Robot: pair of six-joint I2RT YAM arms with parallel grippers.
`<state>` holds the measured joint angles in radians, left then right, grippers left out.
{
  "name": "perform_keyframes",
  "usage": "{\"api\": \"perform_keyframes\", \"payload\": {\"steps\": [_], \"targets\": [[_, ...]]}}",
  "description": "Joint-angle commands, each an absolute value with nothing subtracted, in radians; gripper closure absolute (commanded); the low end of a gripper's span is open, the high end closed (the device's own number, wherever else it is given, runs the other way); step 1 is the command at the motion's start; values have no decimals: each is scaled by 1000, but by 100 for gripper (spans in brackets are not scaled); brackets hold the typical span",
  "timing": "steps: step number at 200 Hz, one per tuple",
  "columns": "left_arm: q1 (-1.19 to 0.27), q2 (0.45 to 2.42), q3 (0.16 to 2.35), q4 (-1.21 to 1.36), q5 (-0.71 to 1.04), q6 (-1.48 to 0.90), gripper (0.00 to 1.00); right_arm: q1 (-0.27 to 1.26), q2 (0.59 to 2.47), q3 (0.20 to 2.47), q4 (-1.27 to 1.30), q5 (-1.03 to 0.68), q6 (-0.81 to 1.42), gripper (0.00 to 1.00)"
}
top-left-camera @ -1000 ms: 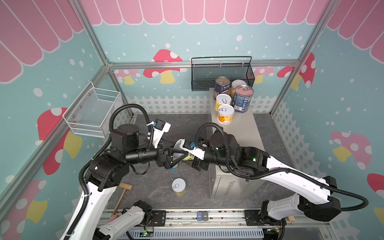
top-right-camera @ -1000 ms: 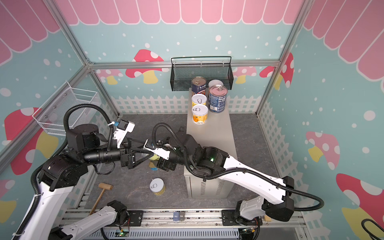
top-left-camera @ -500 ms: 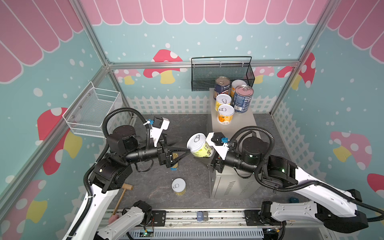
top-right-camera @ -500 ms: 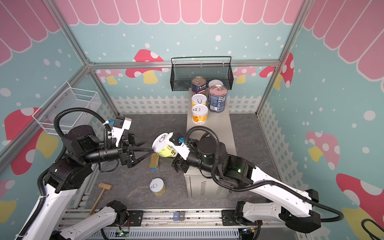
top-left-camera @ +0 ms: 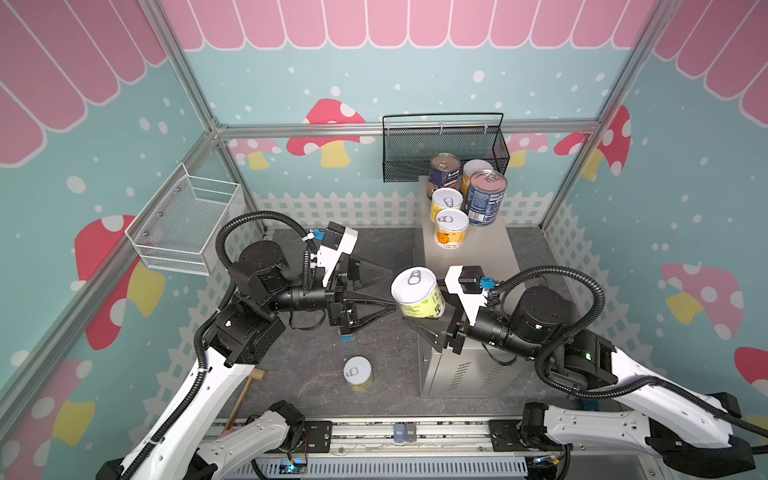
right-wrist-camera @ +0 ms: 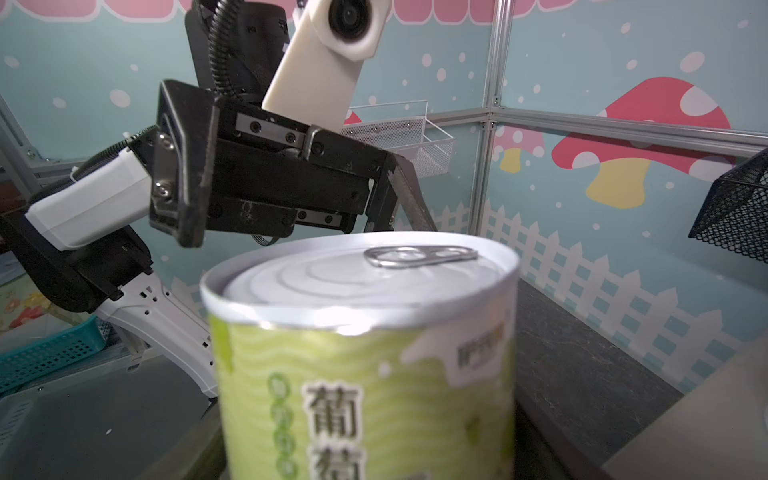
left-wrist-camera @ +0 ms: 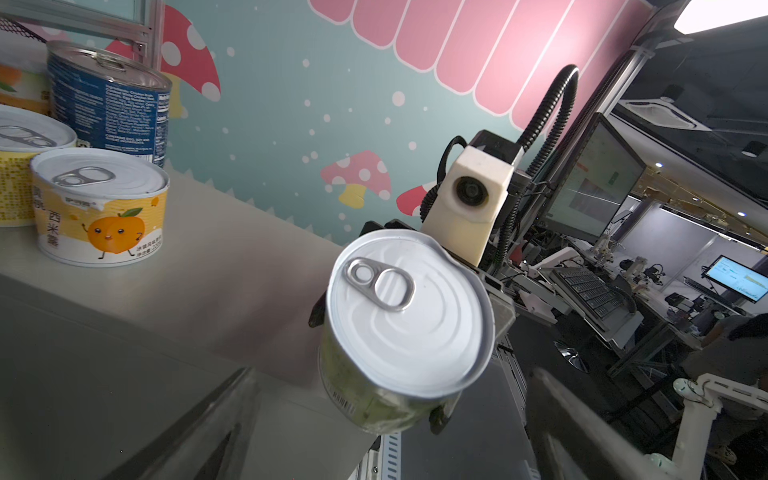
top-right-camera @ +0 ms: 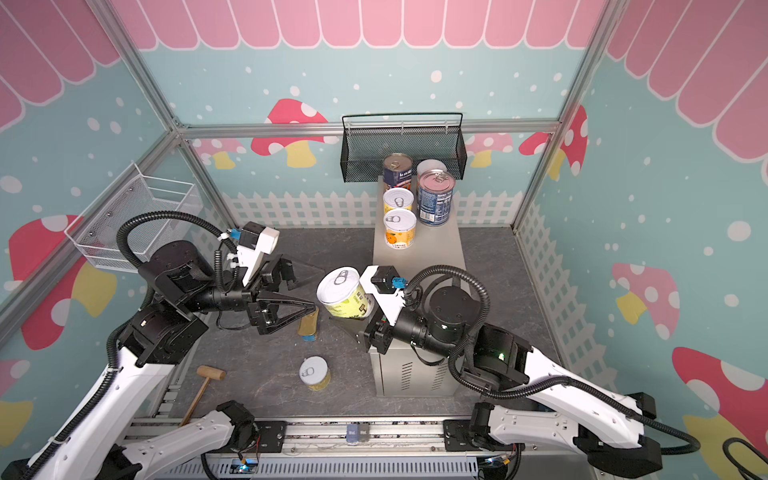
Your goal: Place and organize the canned foods onto the counter
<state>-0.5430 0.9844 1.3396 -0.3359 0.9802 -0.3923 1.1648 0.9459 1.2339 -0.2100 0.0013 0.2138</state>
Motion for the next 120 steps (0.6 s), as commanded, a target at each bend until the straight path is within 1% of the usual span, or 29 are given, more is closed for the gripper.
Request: {"api": "perform_keyframes", "payload": {"steps": [1, 25, 81, 106, 120], "targets": [[-580, 996, 1348, -308, 956, -378, 1, 1165, 917, 1230, -66, -29, 250, 38], [-621, 1010, 1366, -317, 913, -348, 1, 1164, 919, 1229, -59, -44, 261, 38], [-686, 1050, 1398, -322, 876, -312, 4, 1164, 920, 1215, -54, -61, 281, 38], [-702, 1067, 1418, -322, 871, -299, 10, 1165, 921, 1211, -54, -67, 284, 38], [-712, 1075, 1425, -322, 869, -292, 15, 1164, 917, 1205, -54, -62, 285, 37]]}}
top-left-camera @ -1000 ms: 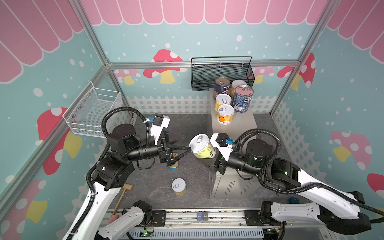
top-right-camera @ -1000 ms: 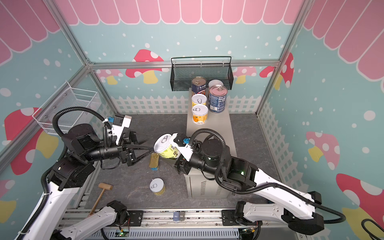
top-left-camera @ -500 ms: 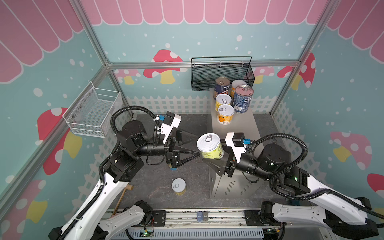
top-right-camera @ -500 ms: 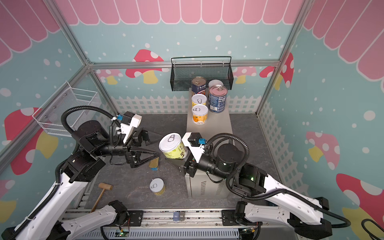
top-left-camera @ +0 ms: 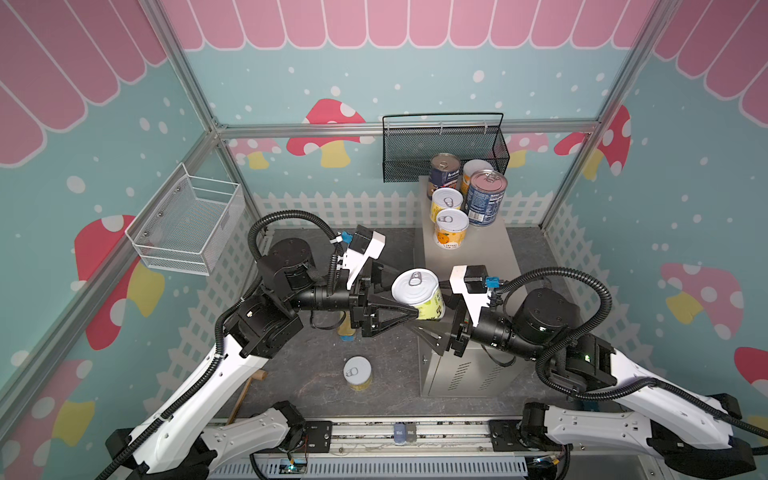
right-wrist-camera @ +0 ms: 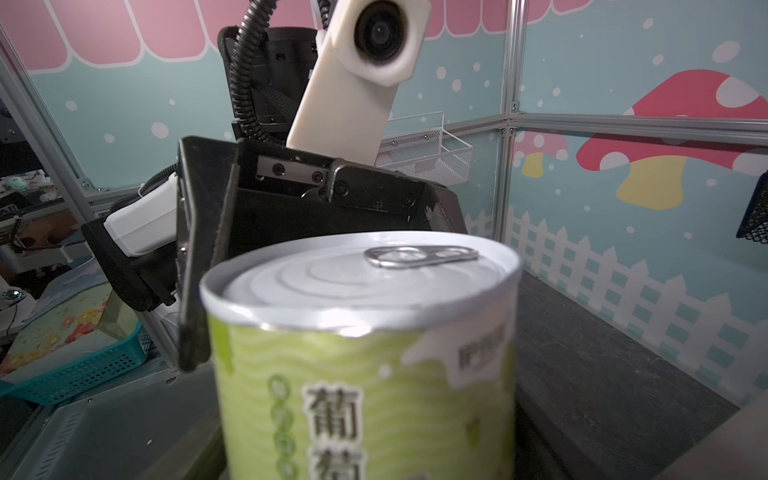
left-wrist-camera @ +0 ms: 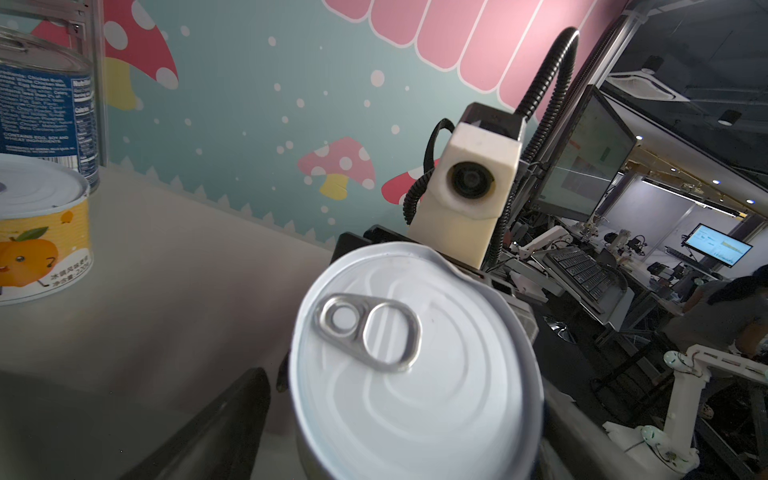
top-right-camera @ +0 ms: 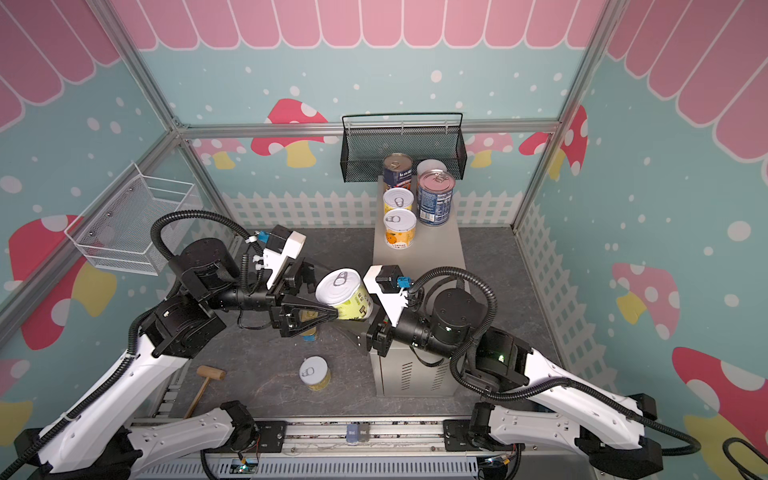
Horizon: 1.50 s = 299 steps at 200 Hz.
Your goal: Place and organize the canned foods onto the counter
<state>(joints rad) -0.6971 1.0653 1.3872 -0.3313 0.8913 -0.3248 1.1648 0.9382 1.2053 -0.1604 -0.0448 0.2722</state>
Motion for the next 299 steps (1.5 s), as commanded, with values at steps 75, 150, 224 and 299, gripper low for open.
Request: {"api": "perform_keyframes", "payload": {"steps": [75, 150, 224, 299], "targets": [[-736, 1094, 1419, -292, 847, -297, 34, 1163, 910, 1187, -64, -39, 286, 33], [-744, 1115, 1434, -263, 830, -298, 19, 1161, 923, 1198, -73, -68, 279, 33], [-744, 1121, 1431, -222, 808, -296, 9, 1158, 919, 1200, -74, -78, 279, 33], [-744, 1114, 1419, -201, 808, -289, 34, 1155, 907, 1186, -77, -64, 287, 18]]}}
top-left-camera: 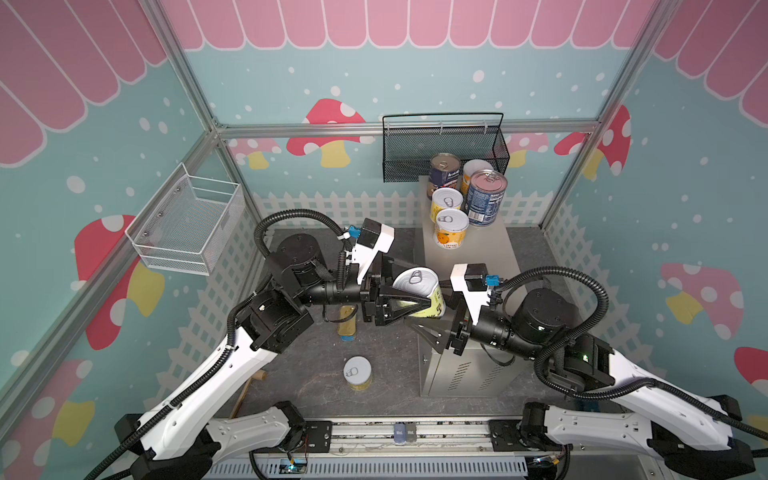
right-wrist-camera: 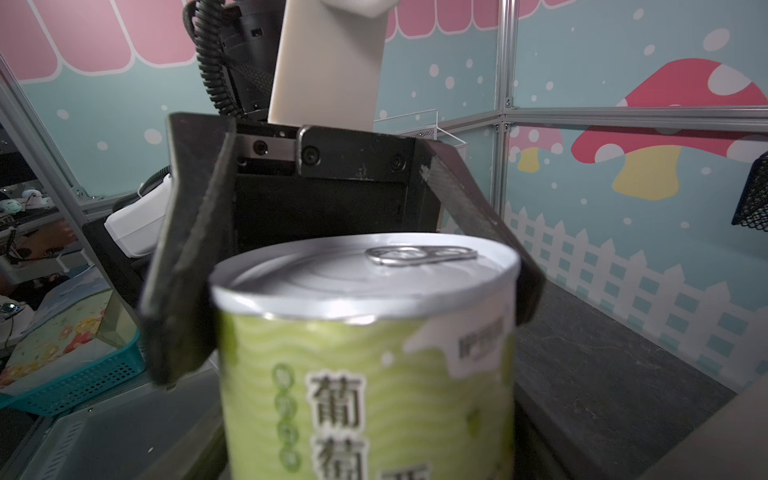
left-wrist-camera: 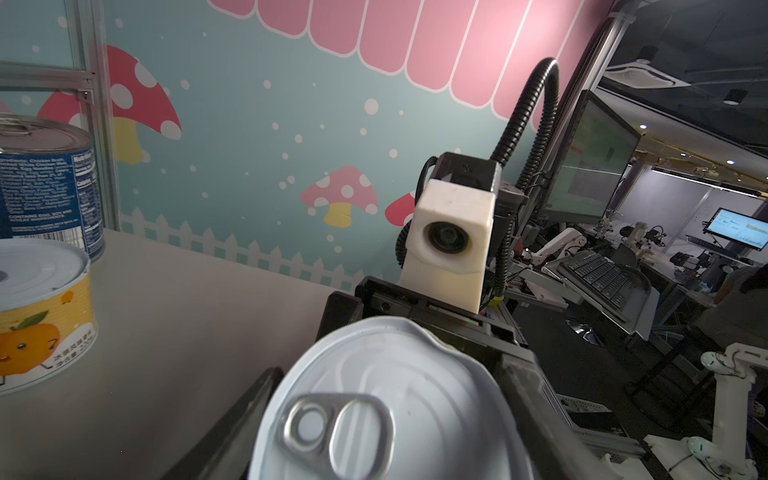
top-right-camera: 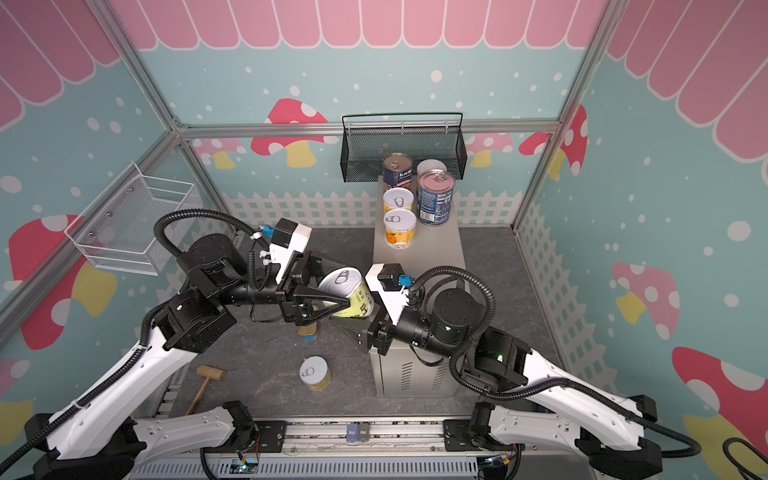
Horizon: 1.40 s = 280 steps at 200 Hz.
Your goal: Place and organize the canned foods onto the counter
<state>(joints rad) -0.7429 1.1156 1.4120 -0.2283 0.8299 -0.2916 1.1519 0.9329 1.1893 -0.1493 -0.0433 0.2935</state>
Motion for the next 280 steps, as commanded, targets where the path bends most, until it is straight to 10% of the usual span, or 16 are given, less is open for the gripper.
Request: {"api": "perform_keyframes", "payload": {"steps": [1, 66, 280], "targets": [[-744, 1114, 1419, -201, 808, -289, 34, 1156, 907, 1186, -77, -63, 288, 18], [-744, 1097, 1419, -249, 757, -216, 36, 1154, 863, 1180, -149, -21, 315, 2], [-990, 1369, 1510, -246, 408, -38, 36, 1154, 612, 1294, -793, 484, 324, 1]]}}
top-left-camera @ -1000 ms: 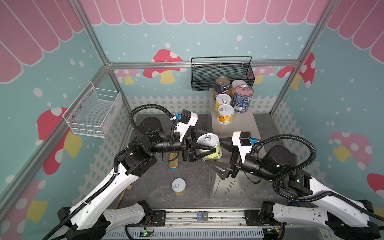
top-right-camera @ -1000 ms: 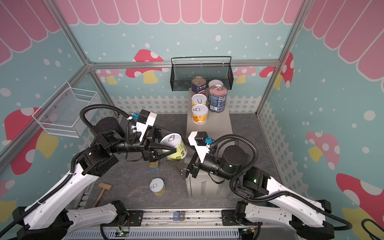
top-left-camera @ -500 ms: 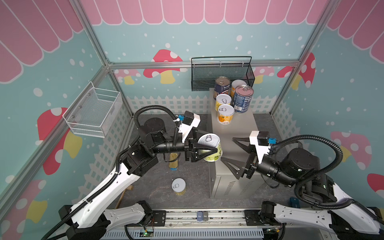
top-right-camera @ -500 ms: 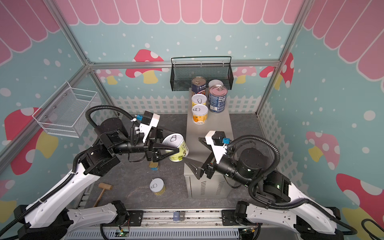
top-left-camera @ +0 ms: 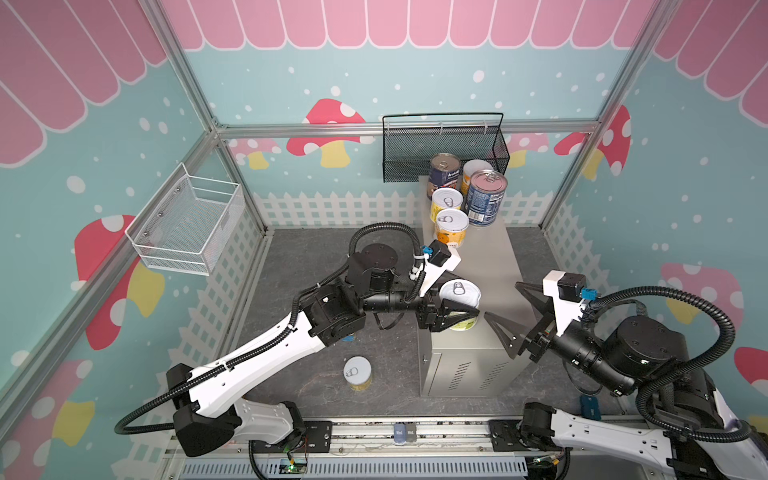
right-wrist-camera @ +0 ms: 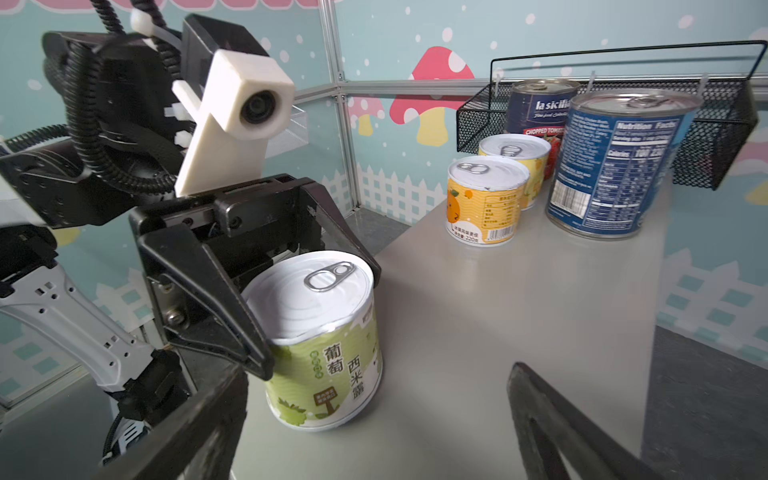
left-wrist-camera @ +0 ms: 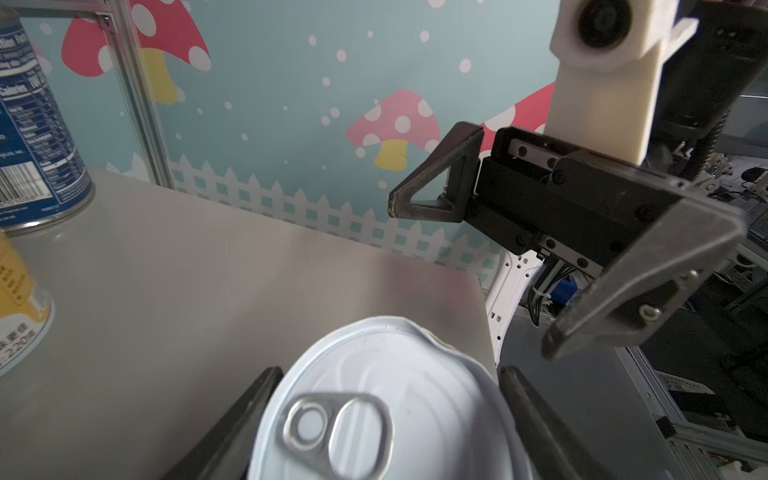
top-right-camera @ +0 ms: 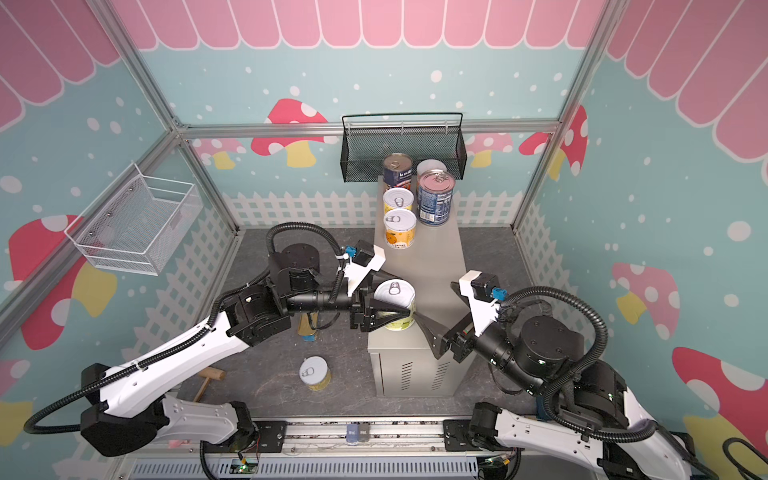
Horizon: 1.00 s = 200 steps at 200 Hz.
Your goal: Place and organize the canned foods onto the counter
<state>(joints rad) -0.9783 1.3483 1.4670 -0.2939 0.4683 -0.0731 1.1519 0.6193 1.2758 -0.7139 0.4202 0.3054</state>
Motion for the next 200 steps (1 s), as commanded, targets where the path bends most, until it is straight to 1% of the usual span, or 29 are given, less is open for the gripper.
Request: {"api": "perform_keyframes", "payload": {"steps": [1, 28, 49, 84, 108, 119, 133, 149, 176, 200], "targets": [[-991, 1371, 1511, -247, 408, -38, 36, 1154, 611, 1293, -794, 484, 324, 1], [-1001, 1403, 1528, -244, 389, -29, 35, 1154, 606, 1282, -807, 485, 318, 1], [-1009, 1425, 1545, -255, 383, -17, 31, 1154, 594, 1268, -805, 489, 304, 1], [-1019, 1465, 1603, -307, 385, 1, 22, 1154, 572, 1247, -801, 498, 282, 1], [-1023, 1469, 1626, -327, 384, 7, 12, 1154, 586, 1245, -803, 504, 275, 1], [-1022, 1457, 1632, -329, 373, 4, 7, 1154, 599, 1244, -800, 502, 268, 1], [-1022, 1439, 1651, -345, 359, 3, 4, 1154, 618, 1242, -794, 505, 257, 1], [-1022, 1403, 1680, -393, 350, 8, 3, 1154, 637, 1229, -773, 510, 235, 1], [-1007, 1297, 1632, -436, 311, 21, 1, 1154, 650, 1198, -699, 501, 186, 1], [-963, 1203, 1583, -499, 344, 17, 1, 1154, 667, 1175, -634, 495, 152, 1]]}}
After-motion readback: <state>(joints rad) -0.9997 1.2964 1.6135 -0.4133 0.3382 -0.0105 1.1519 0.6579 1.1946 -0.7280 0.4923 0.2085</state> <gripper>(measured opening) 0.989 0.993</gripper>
